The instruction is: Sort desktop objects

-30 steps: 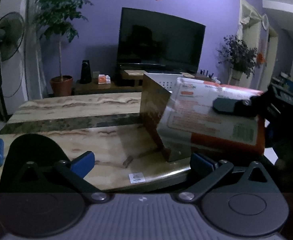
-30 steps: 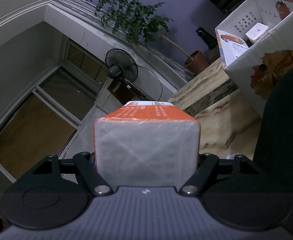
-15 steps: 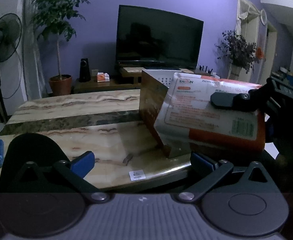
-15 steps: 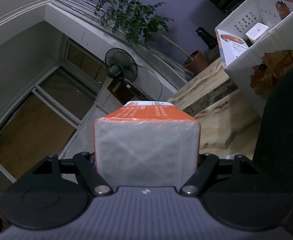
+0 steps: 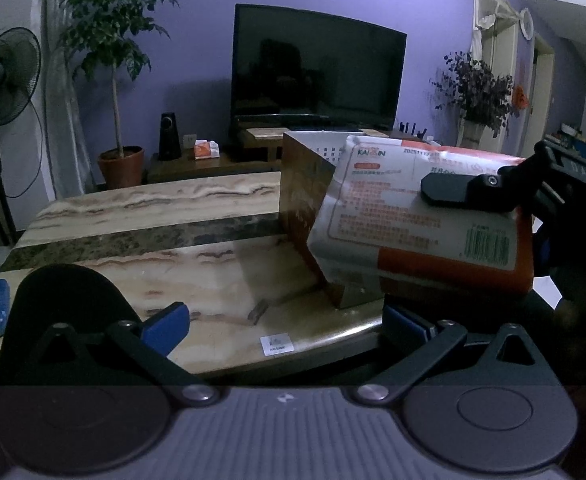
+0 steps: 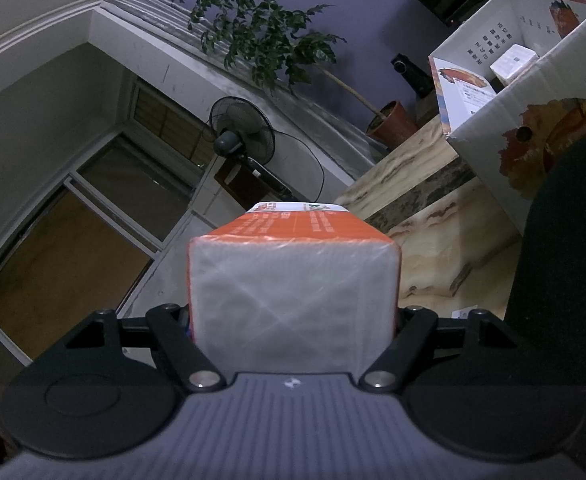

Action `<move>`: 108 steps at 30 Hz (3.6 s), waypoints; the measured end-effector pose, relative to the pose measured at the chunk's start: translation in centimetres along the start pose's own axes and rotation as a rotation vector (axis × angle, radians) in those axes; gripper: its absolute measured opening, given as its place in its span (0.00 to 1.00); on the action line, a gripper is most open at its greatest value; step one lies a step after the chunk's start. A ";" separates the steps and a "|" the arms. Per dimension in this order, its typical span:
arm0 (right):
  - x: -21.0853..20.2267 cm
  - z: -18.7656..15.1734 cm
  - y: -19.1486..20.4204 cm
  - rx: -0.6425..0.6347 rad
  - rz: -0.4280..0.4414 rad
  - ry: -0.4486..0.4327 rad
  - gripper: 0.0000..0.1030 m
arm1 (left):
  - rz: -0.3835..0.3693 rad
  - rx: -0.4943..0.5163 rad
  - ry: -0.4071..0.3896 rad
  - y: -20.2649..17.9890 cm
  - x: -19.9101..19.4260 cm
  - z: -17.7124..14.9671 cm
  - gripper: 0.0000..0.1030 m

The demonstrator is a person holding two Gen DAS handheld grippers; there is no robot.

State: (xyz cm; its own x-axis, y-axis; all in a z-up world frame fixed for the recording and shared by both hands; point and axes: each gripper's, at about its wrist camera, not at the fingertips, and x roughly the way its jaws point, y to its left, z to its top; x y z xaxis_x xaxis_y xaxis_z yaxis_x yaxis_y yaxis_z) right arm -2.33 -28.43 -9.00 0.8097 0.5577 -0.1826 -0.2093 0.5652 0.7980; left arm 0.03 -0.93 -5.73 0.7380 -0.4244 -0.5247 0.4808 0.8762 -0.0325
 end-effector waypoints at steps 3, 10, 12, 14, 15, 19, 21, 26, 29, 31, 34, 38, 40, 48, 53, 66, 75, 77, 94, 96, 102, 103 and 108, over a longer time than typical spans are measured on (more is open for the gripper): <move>0.0 0.0 0.0 -0.001 0.001 0.001 0.75 | 0.001 0.004 0.001 -0.1 0.0 -0.1 0.99; 0.0 -0.1 -0.1 -0.002 0.001 0.000 0.76 | 0.003 0.006 0.004 -0.2 0.2 -0.1 0.99; 0.0 -0.1 -0.1 -0.002 0.001 -0.001 0.76 | 0.003 0.006 0.004 -0.3 0.2 0.0 0.99; 0.1 0.0 -0.1 -0.001 0.001 -0.001 0.76 | 0.003 0.006 0.005 -0.3 0.2 0.0 0.99; 0.1 0.0 -0.1 0.000 0.001 -0.001 0.76 | 0.003 0.007 0.006 -0.3 0.1 0.1 0.99; 0.1 0.0 -0.1 -0.001 0.001 -0.001 0.76 | 0.002 0.009 0.007 -0.3 0.1 0.1 0.99; 0.2 0.0 -0.1 -0.001 0.001 -0.001 0.76 | 0.002 0.011 0.008 -0.3 0.1 0.1 0.99; 0.3 -0.1 -0.2 -0.003 0.001 -0.001 0.76 | 0.002 0.014 0.008 -0.3 0.1 0.1 0.99; 0.2 -0.1 -0.2 -0.002 0.001 -0.001 0.76 | 0.002 0.014 0.009 -0.3 0.1 0.1 0.99; 0.2 -0.1 -0.1 -0.001 0.001 -0.001 0.76 | 0.002 0.015 0.009 -0.3 0.2 0.1 0.99; 0.2 -0.2 -0.1 -0.004 0.003 -0.002 0.76 | 0.001 0.016 0.010 -0.3 0.2 0.0 0.99; 0.1 -0.2 -0.1 -0.004 0.003 -0.003 0.76 | 0.002 0.016 0.010 -0.3 0.2 0.0 0.99; 0.1 -0.2 -0.1 -0.002 0.001 -0.003 0.76 | 0.002 0.017 0.012 -0.3 0.2 0.0 0.99; -0.1 -0.2 0.0 -0.001 0.003 -0.005 0.75 | 0.005 0.025 0.016 -0.6 0.3 0.0 0.99; -0.1 -0.1 0.0 0.003 0.003 -0.005 0.75 | 0.004 0.028 0.019 -0.6 0.4 0.0 0.99; -0.1 -0.1 0.0 0.003 0.005 -0.005 0.76 | 0.005 0.029 0.021 -0.5 0.4 -0.1 0.99; 0.0 -0.1 0.0 0.004 0.004 -0.006 0.76 | 0.006 0.029 0.023 -0.5 0.6 -0.1 0.99; -0.1 -0.1 0.0 0.002 0.003 -0.006 0.76 | 0.007 0.030 0.023 -0.5 0.6 -0.1 0.99; -0.4 -0.3 0.2 0.000 0.004 -0.005 0.75 | 0.013 0.036 0.030 -0.6 0.7 -0.2 0.99; -0.4 -0.3 0.1 0.002 0.003 -0.005 0.76 | 0.016 0.036 0.033 -0.6 0.7 -0.2 0.99; -0.3 -0.2 0.1 0.005 0.003 -0.004 0.76 | 0.017 0.036 0.035 -0.7 0.7 -0.2 0.99; -0.2 -0.2 0.1 0.005 0.003 -0.004 0.76 | 0.017 0.036 0.036 -0.7 0.7 -0.2 0.99; -0.2 -0.2 0.1 0.003 0.002 -0.003 0.76 | 0.019 0.034 0.039 -0.7 0.7 -0.1 0.99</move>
State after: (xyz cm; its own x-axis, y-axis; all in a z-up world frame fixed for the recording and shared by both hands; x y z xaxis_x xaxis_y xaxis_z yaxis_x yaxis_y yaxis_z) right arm -2.61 -28.37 -9.04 0.8111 0.5567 -0.1792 -0.2092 0.5622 0.8001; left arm 0.17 -1.81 -6.18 0.7287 -0.3978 -0.5574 0.4830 0.8756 0.0065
